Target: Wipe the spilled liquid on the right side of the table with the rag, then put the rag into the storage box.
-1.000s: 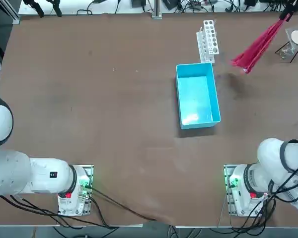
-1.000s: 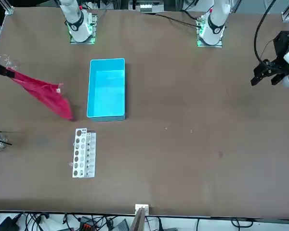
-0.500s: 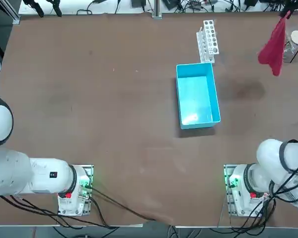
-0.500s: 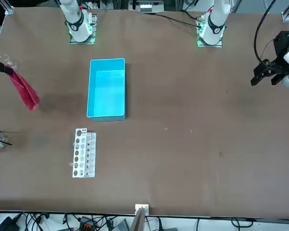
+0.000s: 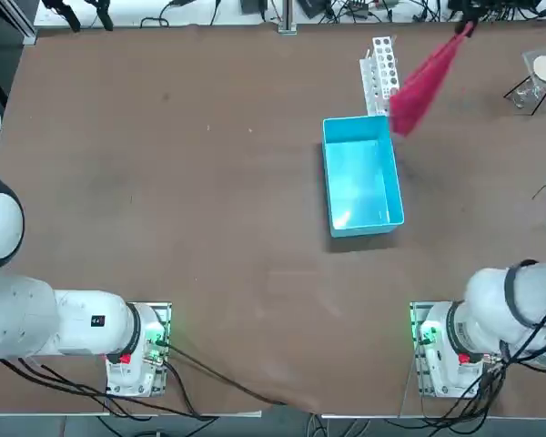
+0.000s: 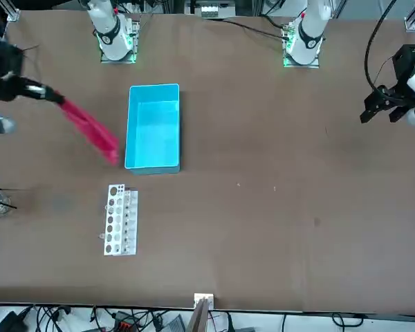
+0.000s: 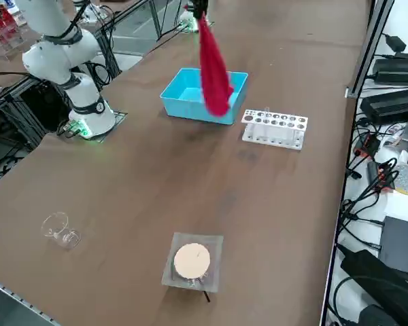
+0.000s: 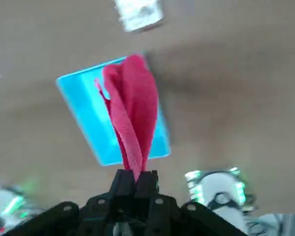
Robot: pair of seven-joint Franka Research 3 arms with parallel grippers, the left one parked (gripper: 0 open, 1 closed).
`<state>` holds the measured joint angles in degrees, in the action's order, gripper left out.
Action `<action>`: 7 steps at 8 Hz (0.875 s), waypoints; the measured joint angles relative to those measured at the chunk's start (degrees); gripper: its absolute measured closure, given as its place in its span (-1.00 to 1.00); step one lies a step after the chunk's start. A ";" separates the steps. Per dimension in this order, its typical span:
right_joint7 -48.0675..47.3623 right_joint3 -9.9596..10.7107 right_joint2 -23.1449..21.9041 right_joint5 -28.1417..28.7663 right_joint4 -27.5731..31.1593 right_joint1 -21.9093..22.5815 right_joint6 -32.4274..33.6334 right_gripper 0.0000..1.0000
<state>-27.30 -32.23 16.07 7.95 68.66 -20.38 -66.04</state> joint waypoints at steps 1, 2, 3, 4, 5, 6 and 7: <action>-1.38 4.29 -0.67 3.66 0.59 5.24 -0.60 0.96; -2.13 7.41 -1.55 6.54 2.56 9.71 -2.42 0.96; -2.40 9.31 -2.67 7.82 5.51 13.31 -4.35 0.96; -2.48 10.66 -3.77 8.01 8.50 16.09 -5.27 0.96; -2.48 11.84 -4.73 8.09 11.21 17.86 -5.52 0.96; -2.43 12.69 -5.88 8.77 13.94 18.63 -5.61 0.96; -2.33 13.10 -6.98 10.18 16.69 18.94 -6.06 0.96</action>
<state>-29.63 -19.14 9.09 18.13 85.35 -1.44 -72.09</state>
